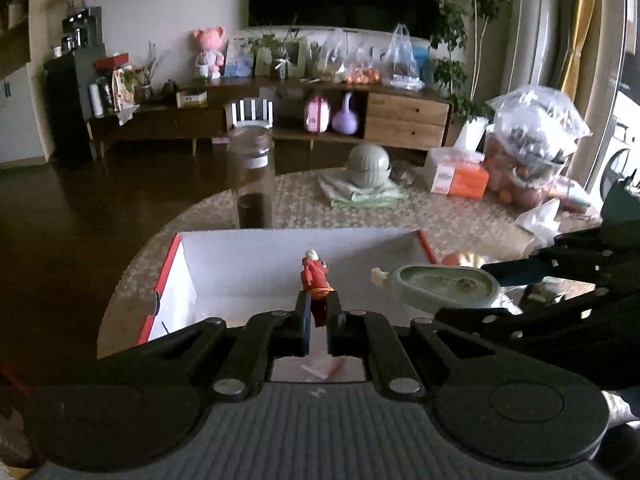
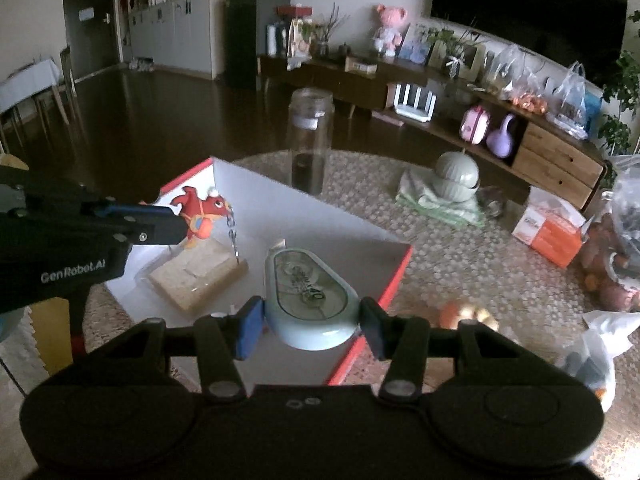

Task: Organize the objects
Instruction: 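Lift both held items and carry them over the red box, then open both tools to drop the red figure and grey-green case into the box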

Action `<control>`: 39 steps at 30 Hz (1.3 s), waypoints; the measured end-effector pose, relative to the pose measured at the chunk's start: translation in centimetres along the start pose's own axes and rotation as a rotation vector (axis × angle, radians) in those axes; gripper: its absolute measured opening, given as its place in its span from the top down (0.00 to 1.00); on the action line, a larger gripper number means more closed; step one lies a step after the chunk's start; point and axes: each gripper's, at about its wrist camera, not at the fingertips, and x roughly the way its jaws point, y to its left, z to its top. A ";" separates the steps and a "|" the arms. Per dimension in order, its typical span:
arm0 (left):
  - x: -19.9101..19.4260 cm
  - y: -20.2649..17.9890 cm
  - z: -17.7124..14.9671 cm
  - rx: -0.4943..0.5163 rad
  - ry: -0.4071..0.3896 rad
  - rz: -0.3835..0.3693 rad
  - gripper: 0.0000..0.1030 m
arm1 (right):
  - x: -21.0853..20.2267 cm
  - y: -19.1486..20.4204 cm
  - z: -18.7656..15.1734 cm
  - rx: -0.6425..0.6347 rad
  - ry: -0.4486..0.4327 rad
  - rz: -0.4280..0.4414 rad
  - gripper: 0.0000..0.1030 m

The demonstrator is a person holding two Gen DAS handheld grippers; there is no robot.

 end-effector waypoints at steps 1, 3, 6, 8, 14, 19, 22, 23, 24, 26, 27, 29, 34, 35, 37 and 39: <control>0.6 0.3 0.0 0.010 0.006 -0.003 0.94 | 0.7 0.3 0.1 -0.007 0.009 -0.005 0.50; 1.8 0.7 -0.1 0.017 0.028 0.009 0.94 | 2.0 0.8 0.2 -0.020 0.033 -0.012 0.50; 3.5 1.4 -0.1 0.023 0.054 0.004 0.94 | 3.9 1.3 0.2 -0.034 0.064 -0.036 0.50; 4.5 1.7 -0.1 0.028 0.065 -0.008 0.94 | 5.0 1.7 0.2 -0.045 0.080 -0.053 0.50; 7.4 2.3 -0.5 0.031 0.119 0.019 0.94 | 8.2 3.0 0.3 -0.098 0.144 -0.074 0.50; 8.8 2.6 -1.2 0.022 0.161 0.031 0.94 | 9.9 3.7 0.1 -0.112 0.187 -0.080 0.50; 9.3 2.9 -1.7 0.007 0.187 0.038 0.94 | 10.4 3.8 -0.1 -0.111 0.208 -0.072 0.50; 9.4 3.0 -1.8 0.005 0.191 0.039 0.94 | 10.4 3.9 -0.2 -0.111 0.213 -0.073 0.50; 9.5 3.0 -1.8 0.002 0.193 0.039 0.94 | 10.4 3.9 -0.2 -0.110 0.216 -0.071 0.50; 9.6 3.1 -1.9 -0.007 0.198 0.036 0.94 | 10.3 3.8 -0.1 -0.098 0.216 -0.062 0.50; 9.6 3.2 -2.0 -0.010 0.201 0.035 0.94 | 10.2 3.6 -0.1 -0.090 0.218 -0.059 0.49; 9.6 3.3 -2.1 -0.015 0.209 0.036 0.94 | 10.1 3.5 -0.1 -0.076 0.219 -0.055 0.46; 9.3 3.5 -2.0 -0.038 0.204 0.046 0.94 | 9.0 3.1 -0.2 -0.075 0.185 -0.008 0.42; 9.2 3.5 -2.0 -0.040 0.200 0.045 0.94 | 8.5 3.0 -0.3 -0.077 0.169 -0.003 0.41; 8.9 3.4 -1.9 -0.040 0.193 0.045 0.94 | 7.7 2.7 -0.4 -0.069 0.145 0.012 0.41; 8.5 3.3 -1.8 -0.043 0.188 0.041 0.94 | 6.6 2.1 -0.4 -0.049 0.119 0.036 0.41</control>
